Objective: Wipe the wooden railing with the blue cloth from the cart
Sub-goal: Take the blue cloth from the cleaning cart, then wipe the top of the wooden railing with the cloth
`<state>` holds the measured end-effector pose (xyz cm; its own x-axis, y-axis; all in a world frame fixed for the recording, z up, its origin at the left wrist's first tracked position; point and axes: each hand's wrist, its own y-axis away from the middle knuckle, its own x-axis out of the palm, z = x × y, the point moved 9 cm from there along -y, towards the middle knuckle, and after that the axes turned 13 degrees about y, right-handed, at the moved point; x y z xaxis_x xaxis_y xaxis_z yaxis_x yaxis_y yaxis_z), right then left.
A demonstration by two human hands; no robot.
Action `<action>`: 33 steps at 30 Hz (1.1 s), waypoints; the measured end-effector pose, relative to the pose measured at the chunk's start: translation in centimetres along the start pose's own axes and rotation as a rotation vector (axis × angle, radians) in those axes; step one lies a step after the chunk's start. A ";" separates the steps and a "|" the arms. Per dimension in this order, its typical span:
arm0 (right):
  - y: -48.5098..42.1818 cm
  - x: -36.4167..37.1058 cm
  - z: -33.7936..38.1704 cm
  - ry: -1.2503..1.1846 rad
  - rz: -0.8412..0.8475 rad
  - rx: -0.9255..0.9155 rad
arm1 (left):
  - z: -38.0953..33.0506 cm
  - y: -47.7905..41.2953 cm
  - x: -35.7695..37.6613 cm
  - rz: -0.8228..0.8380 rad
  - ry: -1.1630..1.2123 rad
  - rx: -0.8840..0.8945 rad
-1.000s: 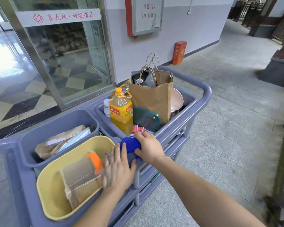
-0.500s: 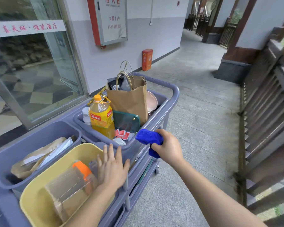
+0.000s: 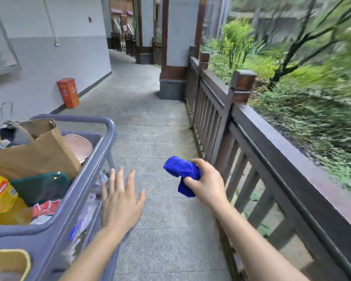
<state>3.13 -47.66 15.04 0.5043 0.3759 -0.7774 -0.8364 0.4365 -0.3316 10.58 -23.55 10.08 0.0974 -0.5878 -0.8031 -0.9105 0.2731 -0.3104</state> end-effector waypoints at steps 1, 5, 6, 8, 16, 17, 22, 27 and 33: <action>0.2 -1.6 -1.8 -0.002 -0.025 0.037 | -1.8 -0.5 1.0 0.016 0.030 0.025; 1.1 -7.8 -8.7 -0.002 -0.147 0.154 | -9.6 -1.8 5.2 0.087 0.114 0.145; 1.5 -9.8 -10.9 0.006 -0.192 0.184 | -12.3 -2.1 6.6 0.100 0.133 0.198; 2.1 -11.8 -12.5 0.024 -0.227 0.199 | -14.9 -2.1 7.6 0.101 0.166 0.251; 6.9 -21.6 -22.1 0.134 -0.385 0.394 | -29.4 -1.4 15.3 0.259 0.309 0.518; 7.7 -22.8 -22.9 0.157 -0.403 0.420 | -31.1 -1.2 16.2 0.284 0.324 0.549; 12.3 -27.6 -27.1 0.251 -0.518 0.591 | -39.0 -0.7 21.0 0.412 0.352 0.727; 17.3 -31.0 -29.0 0.326 -0.639 0.768 | -46.5 0.1 25.7 0.526 0.372 0.926; 22.3 -33.5 -27.5 0.506 -0.772 0.944 | -51.9 0.7 31.1 0.637 0.365 1.118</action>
<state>-38.30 -72.97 19.02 0.4727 -0.4801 -0.7389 0.2024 0.8753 -0.4392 -7.94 -81.18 11.26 -0.4903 -0.2466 -0.8360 0.0757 0.9435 -0.3227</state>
